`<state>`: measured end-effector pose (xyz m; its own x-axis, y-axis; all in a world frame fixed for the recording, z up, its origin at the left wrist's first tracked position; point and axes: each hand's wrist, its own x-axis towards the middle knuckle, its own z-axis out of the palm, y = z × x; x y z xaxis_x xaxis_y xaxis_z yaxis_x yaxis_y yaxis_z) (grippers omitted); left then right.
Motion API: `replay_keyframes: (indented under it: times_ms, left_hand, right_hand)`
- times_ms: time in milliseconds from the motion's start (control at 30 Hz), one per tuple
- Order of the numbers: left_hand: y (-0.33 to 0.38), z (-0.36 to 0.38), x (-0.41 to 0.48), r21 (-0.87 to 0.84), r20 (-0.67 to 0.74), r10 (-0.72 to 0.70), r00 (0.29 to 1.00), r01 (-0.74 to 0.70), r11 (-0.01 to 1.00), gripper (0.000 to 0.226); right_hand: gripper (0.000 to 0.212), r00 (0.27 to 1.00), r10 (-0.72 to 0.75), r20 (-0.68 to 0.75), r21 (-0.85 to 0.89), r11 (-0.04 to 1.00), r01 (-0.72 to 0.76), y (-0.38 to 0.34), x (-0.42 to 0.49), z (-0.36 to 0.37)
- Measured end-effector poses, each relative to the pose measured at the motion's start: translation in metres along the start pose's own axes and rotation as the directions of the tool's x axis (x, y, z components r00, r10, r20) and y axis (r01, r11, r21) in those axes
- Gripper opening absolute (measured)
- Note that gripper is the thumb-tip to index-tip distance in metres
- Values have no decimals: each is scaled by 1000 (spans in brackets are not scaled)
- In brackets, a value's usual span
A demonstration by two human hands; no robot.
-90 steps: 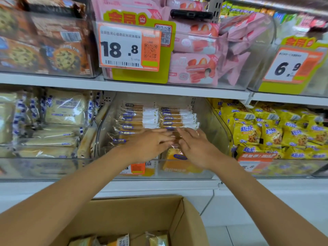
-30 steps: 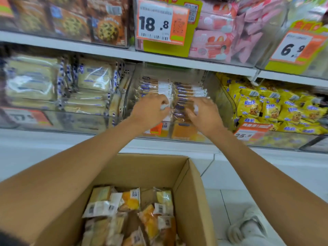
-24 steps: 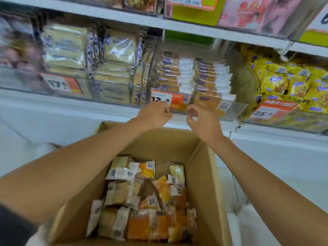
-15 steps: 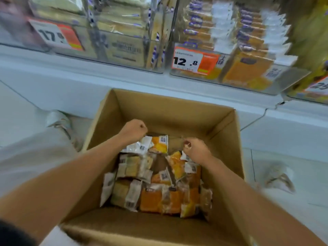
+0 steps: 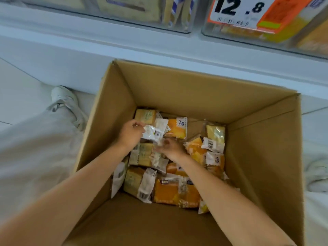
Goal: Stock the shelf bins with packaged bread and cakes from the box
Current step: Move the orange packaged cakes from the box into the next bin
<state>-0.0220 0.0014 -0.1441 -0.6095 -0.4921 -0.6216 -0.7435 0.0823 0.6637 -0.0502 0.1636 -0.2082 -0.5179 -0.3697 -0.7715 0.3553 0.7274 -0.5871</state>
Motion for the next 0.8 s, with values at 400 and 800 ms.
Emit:
replay_keyframes:
  times_ms: [400, 800]
  left_hand:
    - [24, 34, -59, 181, 659, 163, 734, -365, 913, 121]
    - [61, 8, -81, -555, 596, 78, 799, 340, 759, 30]
  right_hand:
    - [30, 998, -61, -32, 584, 809, 68, -34, -83, -93]
    - [34, 974, -223, 30, 566, 807, 167, -34, -127, -118]
